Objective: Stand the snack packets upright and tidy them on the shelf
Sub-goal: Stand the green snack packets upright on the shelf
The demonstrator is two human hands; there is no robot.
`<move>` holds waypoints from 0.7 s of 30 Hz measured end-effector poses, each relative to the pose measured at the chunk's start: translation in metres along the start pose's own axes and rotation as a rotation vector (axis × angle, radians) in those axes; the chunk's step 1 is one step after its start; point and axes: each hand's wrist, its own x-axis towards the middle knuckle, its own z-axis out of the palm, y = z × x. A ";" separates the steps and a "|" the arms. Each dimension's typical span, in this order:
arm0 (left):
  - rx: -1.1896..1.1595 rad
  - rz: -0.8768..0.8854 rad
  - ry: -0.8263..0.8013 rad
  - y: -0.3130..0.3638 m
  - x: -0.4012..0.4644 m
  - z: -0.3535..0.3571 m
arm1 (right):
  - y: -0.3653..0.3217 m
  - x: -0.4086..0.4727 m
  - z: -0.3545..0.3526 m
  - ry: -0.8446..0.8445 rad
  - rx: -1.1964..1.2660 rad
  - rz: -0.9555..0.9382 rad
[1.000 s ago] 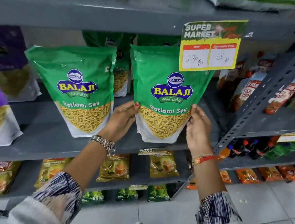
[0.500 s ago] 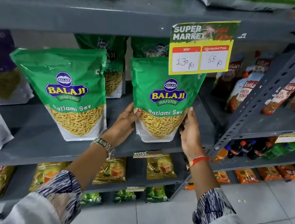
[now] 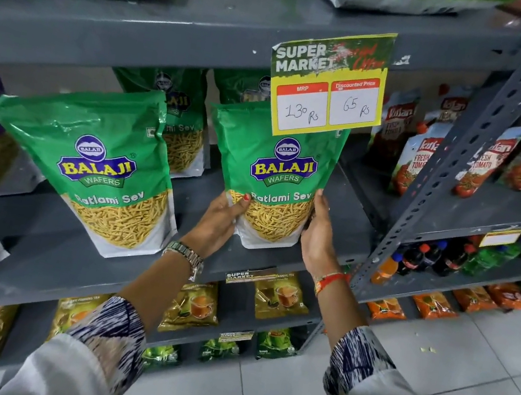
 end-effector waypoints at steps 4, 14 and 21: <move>0.051 0.050 0.140 -0.007 -0.005 -0.005 | 0.001 -0.007 0.000 0.122 -0.034 -0.045; 0.157 0.535 0.929 -0.020 -0.110 -0.065 | 0.044 -0.074 0.068 0.148 -0.176 -0.544; 0.236 0.605 1.087 0.034 -0.114 -0.152 | 0.074 -0.059 0.157 -0.261 -0.336 0.018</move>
